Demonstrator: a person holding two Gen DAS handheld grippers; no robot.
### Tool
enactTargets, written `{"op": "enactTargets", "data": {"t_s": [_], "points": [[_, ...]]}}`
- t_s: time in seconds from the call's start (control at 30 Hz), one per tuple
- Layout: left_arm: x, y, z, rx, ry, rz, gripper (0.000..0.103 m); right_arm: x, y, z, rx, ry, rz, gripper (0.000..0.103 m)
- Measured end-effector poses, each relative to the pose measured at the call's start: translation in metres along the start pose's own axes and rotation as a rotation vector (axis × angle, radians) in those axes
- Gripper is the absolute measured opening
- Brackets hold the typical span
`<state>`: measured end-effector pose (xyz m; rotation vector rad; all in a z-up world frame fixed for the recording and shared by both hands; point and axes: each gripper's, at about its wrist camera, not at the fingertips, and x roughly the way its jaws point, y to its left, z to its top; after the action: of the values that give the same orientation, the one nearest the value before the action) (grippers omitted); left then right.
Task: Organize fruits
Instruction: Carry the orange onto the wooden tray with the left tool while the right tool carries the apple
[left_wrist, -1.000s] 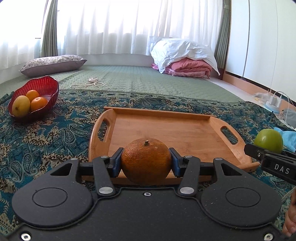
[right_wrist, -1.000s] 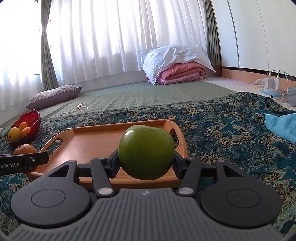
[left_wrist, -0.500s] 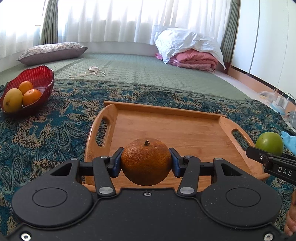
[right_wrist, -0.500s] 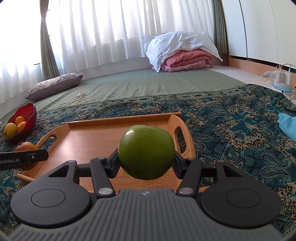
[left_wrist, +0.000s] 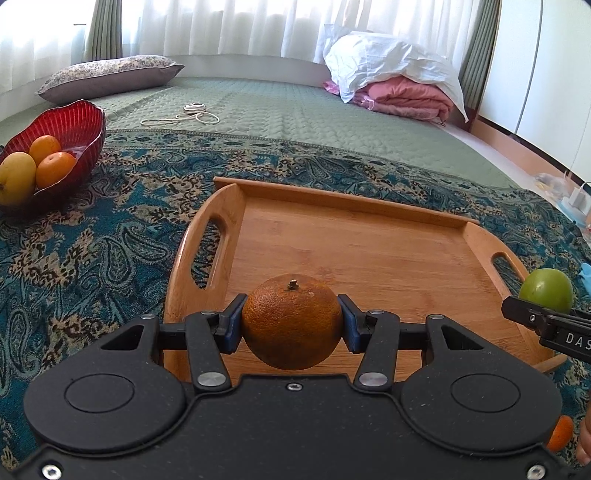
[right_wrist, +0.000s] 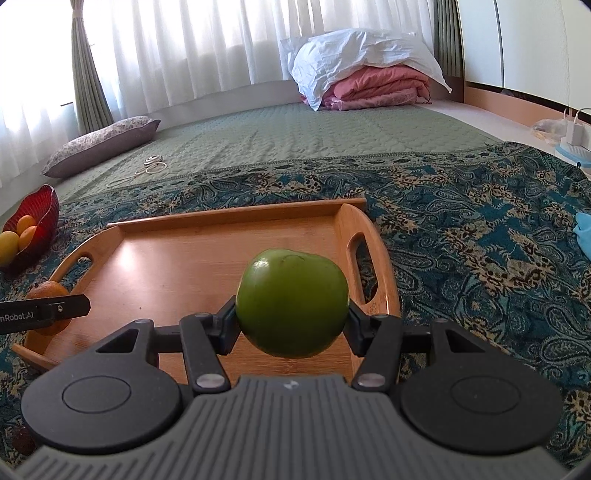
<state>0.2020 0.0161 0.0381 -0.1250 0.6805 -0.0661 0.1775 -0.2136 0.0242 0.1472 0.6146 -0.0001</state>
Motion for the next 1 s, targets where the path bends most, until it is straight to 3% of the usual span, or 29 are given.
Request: {"op": "enactTargets", "data": {"t_s": [1.0], "points": [[0.022, -0.008, -0.006, 0.044, 0.028, 0.01, 0.048, 0.018, 0.0, -0.002, -0.009, 0.087, -0.018, 0.06]]}}
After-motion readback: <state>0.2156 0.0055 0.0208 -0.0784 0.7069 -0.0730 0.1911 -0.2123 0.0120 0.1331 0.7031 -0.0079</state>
